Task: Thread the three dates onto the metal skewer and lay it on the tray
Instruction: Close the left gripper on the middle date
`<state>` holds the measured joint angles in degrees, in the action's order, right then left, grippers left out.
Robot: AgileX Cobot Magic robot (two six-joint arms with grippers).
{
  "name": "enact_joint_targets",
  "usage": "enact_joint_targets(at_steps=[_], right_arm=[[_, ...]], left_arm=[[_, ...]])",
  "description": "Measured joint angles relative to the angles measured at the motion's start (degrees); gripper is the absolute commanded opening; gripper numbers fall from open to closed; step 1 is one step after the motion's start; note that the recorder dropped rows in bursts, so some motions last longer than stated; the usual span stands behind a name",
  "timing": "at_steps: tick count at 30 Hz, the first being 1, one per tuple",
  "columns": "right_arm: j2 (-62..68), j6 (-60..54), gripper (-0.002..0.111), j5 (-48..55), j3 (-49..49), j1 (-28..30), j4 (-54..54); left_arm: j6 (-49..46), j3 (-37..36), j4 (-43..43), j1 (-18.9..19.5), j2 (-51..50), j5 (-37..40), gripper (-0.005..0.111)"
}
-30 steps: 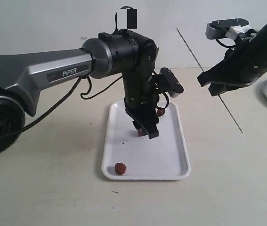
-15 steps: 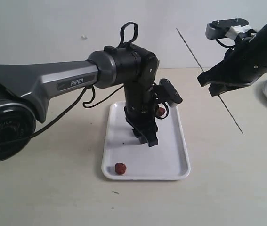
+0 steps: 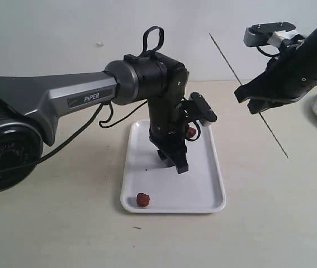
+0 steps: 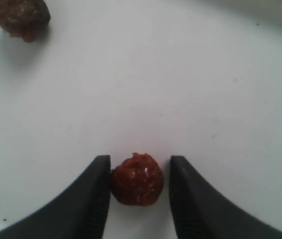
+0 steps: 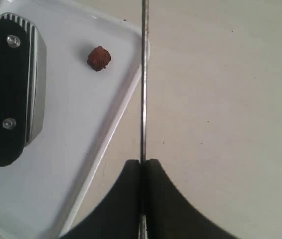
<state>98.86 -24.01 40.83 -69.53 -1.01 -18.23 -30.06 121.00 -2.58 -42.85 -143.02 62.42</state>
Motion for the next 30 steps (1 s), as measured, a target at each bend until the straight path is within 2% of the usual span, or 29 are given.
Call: enact_joint_targets(at_steps=[19,26,30], right_arm=[[0.0,0.0,0.0,0.0,0.0,0.0,-1.02],[0.0,0.0,0.0,0.0,0.0,0.0,-1.13],[0.0,0.0,0.0,0.0,0.0,0.0,-1.22]], left_arm=[[0.46,0.0,0.0,0.0,0.0,-0.98,0.038],[1.15,0.0,0.0,0.0,0.0,-0.98,0.022],[1.39,0.0,0.0,0.0,0.0,-0.98,0.023]])
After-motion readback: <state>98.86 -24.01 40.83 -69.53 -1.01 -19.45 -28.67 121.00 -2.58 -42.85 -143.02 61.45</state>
